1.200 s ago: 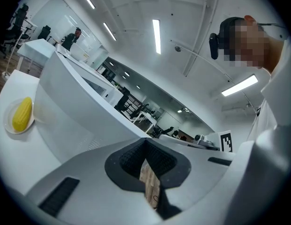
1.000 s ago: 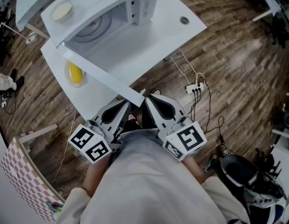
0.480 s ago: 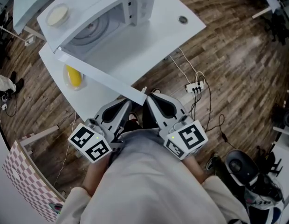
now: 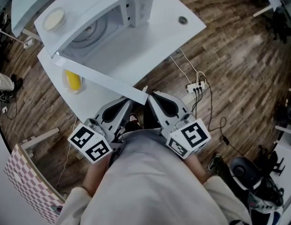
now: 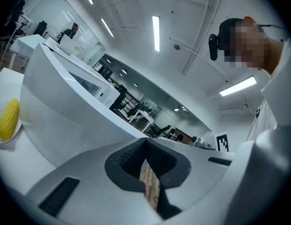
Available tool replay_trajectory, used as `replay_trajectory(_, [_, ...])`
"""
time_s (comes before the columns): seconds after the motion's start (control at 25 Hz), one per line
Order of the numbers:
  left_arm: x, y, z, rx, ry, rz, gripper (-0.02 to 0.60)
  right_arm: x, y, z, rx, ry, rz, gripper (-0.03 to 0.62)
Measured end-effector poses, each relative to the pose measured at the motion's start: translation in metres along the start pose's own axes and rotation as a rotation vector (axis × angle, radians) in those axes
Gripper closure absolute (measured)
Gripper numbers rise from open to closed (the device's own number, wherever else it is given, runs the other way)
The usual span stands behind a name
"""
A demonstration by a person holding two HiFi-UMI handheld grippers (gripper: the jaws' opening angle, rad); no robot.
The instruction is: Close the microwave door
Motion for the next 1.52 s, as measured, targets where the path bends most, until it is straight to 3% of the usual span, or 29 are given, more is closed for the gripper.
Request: replay_trajectory(1.52, [-0.022,0.028,-0.055,-0.009,-0.005,0.052,0.566,0.065,0.036,-0.039,-0.035,0.112,-0.037,0.571])
Point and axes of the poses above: the fingertips, and each gripper's own axes: z backward along the fingers, x to its right, y out of its top, the point moved 8 cm from there along z, backward along the fingers, and after that the axes turned 6 degrees about -y, right-handed, at the moved point
